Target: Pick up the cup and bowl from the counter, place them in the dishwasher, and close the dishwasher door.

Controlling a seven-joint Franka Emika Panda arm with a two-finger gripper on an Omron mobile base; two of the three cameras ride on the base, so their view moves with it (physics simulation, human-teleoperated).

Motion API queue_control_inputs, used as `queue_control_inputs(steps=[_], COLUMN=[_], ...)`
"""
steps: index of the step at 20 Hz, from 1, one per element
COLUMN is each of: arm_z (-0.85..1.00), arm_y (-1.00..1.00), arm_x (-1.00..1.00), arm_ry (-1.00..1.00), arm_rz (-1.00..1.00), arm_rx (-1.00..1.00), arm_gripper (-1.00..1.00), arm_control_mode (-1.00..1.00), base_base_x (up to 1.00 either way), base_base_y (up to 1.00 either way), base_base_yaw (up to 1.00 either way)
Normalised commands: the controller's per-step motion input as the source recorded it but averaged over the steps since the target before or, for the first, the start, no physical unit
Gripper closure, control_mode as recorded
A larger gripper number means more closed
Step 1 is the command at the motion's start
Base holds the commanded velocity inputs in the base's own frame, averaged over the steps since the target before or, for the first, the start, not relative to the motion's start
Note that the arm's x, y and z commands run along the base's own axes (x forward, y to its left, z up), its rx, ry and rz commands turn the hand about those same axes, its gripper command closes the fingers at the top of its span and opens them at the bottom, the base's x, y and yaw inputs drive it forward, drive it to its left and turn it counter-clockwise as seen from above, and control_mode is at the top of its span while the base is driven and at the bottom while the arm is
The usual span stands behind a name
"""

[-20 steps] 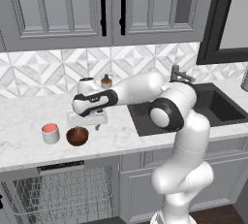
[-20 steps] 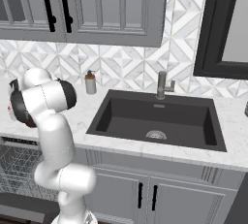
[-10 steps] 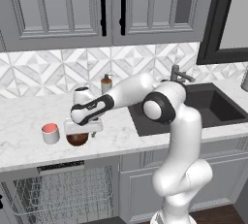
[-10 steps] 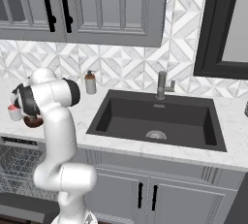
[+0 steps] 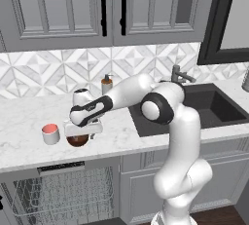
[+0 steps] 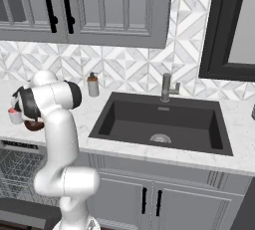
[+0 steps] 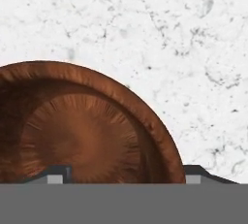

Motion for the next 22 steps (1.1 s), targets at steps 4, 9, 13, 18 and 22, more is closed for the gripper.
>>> queue_control_inputs(steps=[4,9,13,18,22], arm_z=[0.00,0.00,0.11,0.19,0.20], arm_y=[0.00,-0.05,-0.49,-0.68,-0.13], arm_x=[0.00,-0.08,-0.59,-0.94,-0.99], arm_ry=[0.00,0.00,-0.01,0.00,0.00], arm_rz=[0.00,-0.02,-0.04,-0.01,0.00], arm_rx=[0.00,0.00,0.06,0.10,-0.04], arm_gripper=[1.00,1.00,1.00,1.00,1.00], arm_control_mode=[-1.00,-1.00,-1.00,-1.00,-1.00], base_base_x=[0.00,0.00,0.00,0.00,0.00], base_base_y=[0.00,0.00,0.00,0.00,0.00], base_base_yaw=[0.00,0.00,0.00,0.00,0.00])
